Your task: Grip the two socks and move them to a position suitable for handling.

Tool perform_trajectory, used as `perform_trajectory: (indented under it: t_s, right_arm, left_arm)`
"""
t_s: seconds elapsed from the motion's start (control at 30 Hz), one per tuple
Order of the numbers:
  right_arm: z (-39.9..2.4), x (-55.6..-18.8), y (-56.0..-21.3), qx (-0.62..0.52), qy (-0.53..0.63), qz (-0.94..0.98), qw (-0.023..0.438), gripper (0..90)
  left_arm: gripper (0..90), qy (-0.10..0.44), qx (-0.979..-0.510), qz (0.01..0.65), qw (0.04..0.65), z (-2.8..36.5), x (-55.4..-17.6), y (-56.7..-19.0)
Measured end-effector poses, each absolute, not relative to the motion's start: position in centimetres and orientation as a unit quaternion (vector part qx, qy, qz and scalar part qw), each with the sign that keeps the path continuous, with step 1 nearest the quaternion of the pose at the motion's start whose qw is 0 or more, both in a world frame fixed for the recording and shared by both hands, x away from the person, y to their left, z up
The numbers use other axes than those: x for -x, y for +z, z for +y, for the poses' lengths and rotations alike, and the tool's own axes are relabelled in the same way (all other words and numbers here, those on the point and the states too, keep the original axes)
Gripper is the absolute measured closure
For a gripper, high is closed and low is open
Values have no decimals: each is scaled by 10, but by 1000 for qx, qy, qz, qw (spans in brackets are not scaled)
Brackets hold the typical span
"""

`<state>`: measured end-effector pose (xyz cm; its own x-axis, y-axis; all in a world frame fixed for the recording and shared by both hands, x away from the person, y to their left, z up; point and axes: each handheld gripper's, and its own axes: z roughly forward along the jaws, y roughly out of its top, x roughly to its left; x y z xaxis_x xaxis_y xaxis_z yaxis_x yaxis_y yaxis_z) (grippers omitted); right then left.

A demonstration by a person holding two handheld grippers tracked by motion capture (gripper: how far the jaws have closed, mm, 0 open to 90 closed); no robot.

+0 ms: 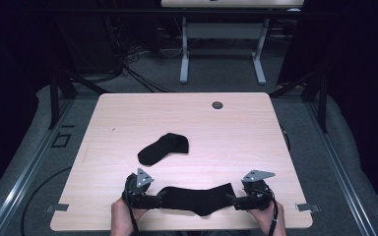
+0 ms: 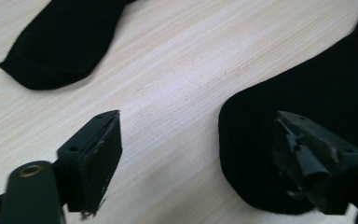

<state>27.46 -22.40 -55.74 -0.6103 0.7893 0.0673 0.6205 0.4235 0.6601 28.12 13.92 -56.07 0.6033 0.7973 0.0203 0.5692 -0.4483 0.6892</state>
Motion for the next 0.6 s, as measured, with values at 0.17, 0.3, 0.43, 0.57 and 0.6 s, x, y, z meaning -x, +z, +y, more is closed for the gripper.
perform_trajectory:
  t_s: [0.17, 0.3, 0.43, 0.57, 0.6]
  right_arm:
    - [-217, -281, -568, -418, 312, 841, 148, 57]
    - [-216, -285, -576, -423, 311, 838, 147, 32]
    - [-218, -288, -581, -425, 303, 841, 141, 29]
    - [-219, -287, -582, -419, 309, 841, 146, 35]
    - [-219, -286, -582, -414, 307, 845, 145, 35]
  left_arm:
    - [149, 178, -842, 407, 306, 131, -285, -573]
    - [134, 185, -845, 400, 302, 130, -284, -576]
    - [109, 190, -844, 400, 302, 132, -284, -578]
    - [109, 196, -846, 395, 300, 134, -281, -578]
    - [108, 195, -847, 394, 300, 134, -280, -578]
